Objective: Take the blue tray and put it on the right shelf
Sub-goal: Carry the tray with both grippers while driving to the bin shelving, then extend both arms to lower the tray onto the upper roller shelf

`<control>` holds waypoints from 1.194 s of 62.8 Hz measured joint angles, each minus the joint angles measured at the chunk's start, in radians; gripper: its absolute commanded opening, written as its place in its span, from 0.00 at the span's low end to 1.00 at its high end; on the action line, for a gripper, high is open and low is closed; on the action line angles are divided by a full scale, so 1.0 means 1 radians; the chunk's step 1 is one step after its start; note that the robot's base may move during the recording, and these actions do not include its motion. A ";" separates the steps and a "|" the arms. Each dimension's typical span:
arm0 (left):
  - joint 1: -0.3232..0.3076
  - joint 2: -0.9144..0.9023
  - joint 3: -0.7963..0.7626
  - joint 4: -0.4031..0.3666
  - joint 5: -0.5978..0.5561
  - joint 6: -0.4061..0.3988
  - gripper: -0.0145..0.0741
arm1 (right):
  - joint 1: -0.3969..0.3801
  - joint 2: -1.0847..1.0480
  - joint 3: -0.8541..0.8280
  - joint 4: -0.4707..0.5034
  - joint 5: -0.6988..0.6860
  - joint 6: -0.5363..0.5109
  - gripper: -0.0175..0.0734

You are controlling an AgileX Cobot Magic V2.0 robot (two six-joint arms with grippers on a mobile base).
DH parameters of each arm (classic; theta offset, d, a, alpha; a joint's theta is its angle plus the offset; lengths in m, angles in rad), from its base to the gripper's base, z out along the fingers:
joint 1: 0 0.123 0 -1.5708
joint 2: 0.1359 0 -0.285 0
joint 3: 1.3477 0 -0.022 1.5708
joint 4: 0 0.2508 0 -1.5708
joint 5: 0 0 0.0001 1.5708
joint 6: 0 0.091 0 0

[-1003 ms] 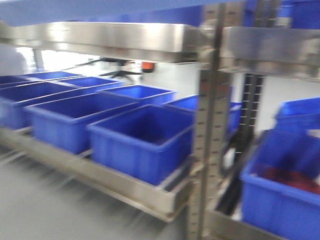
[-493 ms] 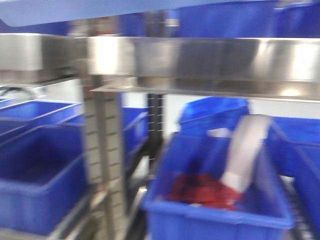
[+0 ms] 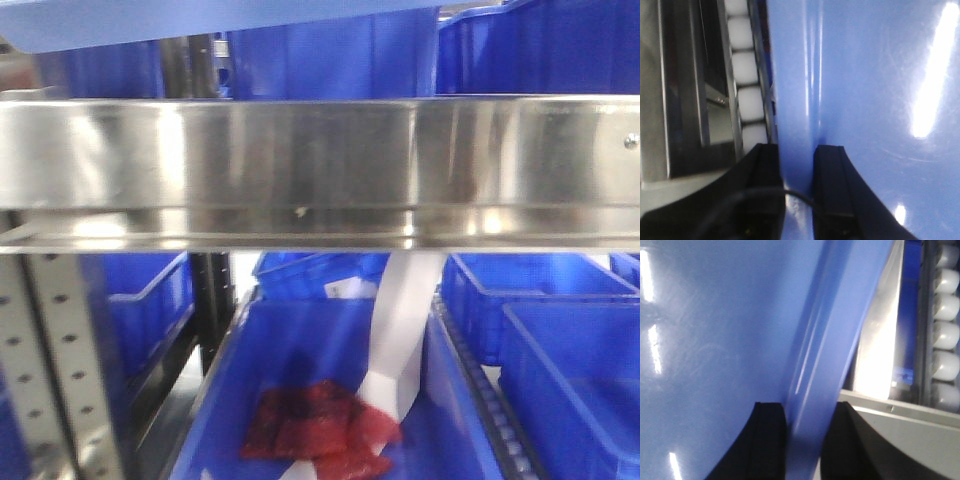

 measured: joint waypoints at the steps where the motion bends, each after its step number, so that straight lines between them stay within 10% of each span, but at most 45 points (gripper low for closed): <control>1: 0.000 0.000 0.000 0.000 0.000 0.000 0.11 | 0.000 0.000 0.000 0.000 0.000 0.000 0.26; 75: 0.000 0.000 0.000 0.000 0.000 0.000 0.11 | 0.000 0.000 0.000 0.000 0.000 0.000 0.26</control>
